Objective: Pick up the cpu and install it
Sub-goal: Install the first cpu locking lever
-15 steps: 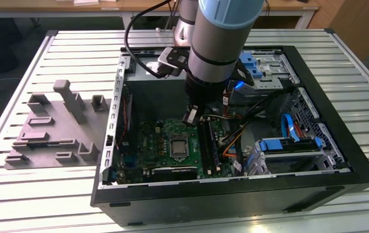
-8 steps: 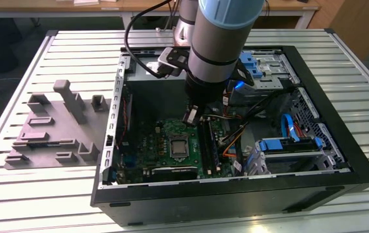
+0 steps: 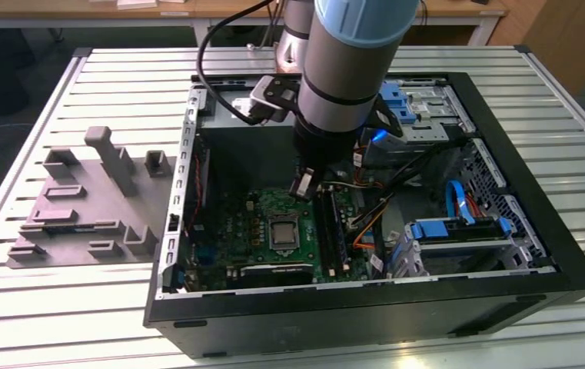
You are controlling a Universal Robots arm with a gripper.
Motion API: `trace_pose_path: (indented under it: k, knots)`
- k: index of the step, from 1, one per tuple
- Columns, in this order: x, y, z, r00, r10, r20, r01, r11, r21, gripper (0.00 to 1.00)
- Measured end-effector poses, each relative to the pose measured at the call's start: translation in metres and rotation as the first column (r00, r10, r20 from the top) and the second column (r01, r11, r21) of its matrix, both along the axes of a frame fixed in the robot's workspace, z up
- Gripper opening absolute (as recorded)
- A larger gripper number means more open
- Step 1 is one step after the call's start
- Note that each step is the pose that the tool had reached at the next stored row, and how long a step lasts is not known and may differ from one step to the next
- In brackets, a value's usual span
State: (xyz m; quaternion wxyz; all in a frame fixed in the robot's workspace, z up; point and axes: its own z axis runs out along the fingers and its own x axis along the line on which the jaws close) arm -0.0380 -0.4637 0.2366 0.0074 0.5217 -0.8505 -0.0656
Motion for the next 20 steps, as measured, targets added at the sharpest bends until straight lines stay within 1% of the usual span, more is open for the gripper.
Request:
trace_pose_path:
  k: [5, 8, 12, 17, 20]
  knots:
    - [-0.001, -0.0062, -0.0004, 0.9999, 0.012, 0.0001, -0.012, 0.9999, 0.0001, 0.11]
    - [-0.002, -0.0077, -0.0008, 0.9994, 0.036, 0.0002, -0.036, 0.9994, 0.0005, 0.11]
    - [-0.002, -0.0082, -0.0013, 0.9964, 0.084, 0.0001, -0.084, 0.9964, 0.0002, 0.11]
    - [-0.004, -0.0144, -0.0013, 0.9946, 0.104, 0.0003, -0.104, 0.9946, 0.0001, 0.11]
    - [-0.004, -0.0158, -0.0016, 0.9921, 0.126, 0.0012, -0.126, 0.9921, 0.0001, 0.11]
